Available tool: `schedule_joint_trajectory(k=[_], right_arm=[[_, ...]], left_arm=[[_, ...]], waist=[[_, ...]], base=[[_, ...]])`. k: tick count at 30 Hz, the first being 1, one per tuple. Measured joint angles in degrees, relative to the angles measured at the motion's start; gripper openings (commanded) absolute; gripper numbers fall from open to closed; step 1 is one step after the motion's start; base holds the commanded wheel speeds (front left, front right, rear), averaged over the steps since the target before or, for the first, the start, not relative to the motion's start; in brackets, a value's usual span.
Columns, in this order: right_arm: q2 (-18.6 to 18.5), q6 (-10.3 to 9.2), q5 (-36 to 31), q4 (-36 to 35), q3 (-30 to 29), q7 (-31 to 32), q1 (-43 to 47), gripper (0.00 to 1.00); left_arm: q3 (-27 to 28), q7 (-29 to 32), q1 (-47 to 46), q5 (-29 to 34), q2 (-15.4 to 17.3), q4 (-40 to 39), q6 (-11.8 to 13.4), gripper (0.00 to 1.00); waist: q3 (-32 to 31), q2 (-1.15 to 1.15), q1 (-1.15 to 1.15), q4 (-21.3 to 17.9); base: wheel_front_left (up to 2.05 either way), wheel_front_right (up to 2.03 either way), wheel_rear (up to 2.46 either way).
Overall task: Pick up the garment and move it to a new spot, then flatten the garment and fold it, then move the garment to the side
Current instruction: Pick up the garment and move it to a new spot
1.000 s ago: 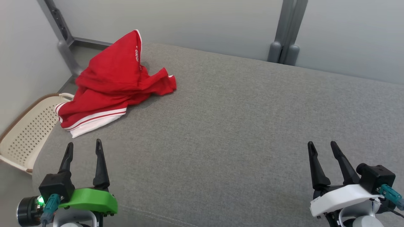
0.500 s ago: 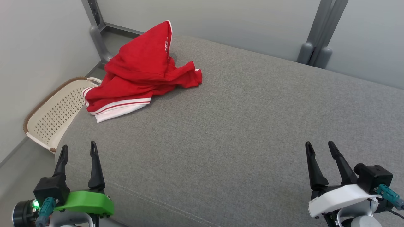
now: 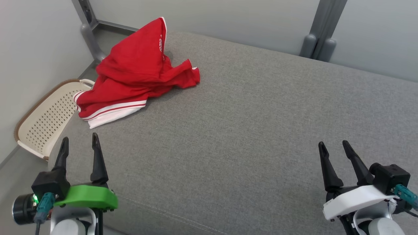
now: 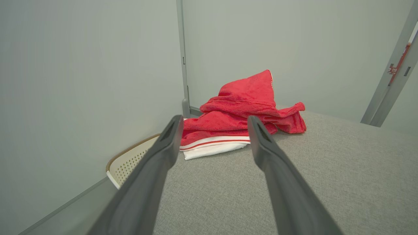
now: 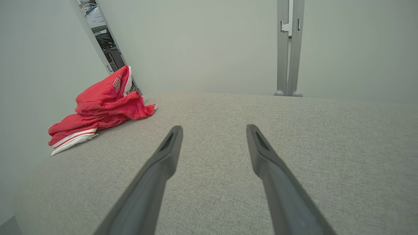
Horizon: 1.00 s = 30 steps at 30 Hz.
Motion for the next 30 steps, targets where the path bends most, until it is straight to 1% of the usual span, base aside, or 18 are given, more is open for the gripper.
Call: schedule_joint_trajectory(k=[6, 11, 13, 19, 23, 28, 30], right_arm=[[-2.68, 0.00, -0.35, -2.48, -1.16, 1.59, -1.17, 1.00], [-6.11, 0.00, -0.55, -6.05, -2.89, 3.02, -2.94, 1.00], [-7.42, 0.02, -0.56, -7.32, -3.98, 3.54, -3.41, 1.00], [-10.65, 0.01, -0.23, -10.77, -8.36, 4.25, -4.17, 1.00], [-11.89, 0.02, 0.24, -12.96, -10.61, 4.42, -4.27, 1.00], [-12.48, 0.01, 0.76, -15.08, -13.15, 4.47, -4.53, 1.00], [-12.76, 0.01, 0.96, -15.44, -13.65, 4.39, -4.77, 1.00]], left_arm=[[1.52, -0.57, -7.51, -1.19, 0.89, 1.46, -0.71, 1.00], [2.38, -0.75, -16.17, -1.77, 1.85, 3.13, -1.24, 1.00], [2.90, -0.81, -19.65, -2.10, 2.18, 3.90, -1.47, 1.00], [3.45, -0.25, -30.14, -2.35, 4.57, 8.21, -2.50, 1.00], [4.64, 0.34, -35.96, -3.26, 6.38, 11.21, -3.02, 1.00], [5.41, 1.96, -42.55, -3.88, 8.99, 16.96, -4.05, 1.00], [5.71, 2.21, -44.62, -4.30, 9.53, 19.51, -4.17, 1.00]], waist=[[2.82, 0.00, 0.00, -2.40], [6.47, 0.00, 0.00, -5.21], [8.09, 0.00, 0.00, -6.35], [13.85, 0.00, 0.00, -10.36], [17.57, 0.00, 0.00, -12.72], [22.69, 0.00, 0.00, -15.44], [24.52, 0.00, 0.00, -16.34]], base=[[0.00, 0.00, 0.00], [0.00, 0.00, 0.00], [0.00, 0.00, 0.00], [0.00, 0.00, 0.00], [0.00, 0.00, 0.00], [0.00, 0.00, 0.00], [0.00, 0.00, 0.00]])
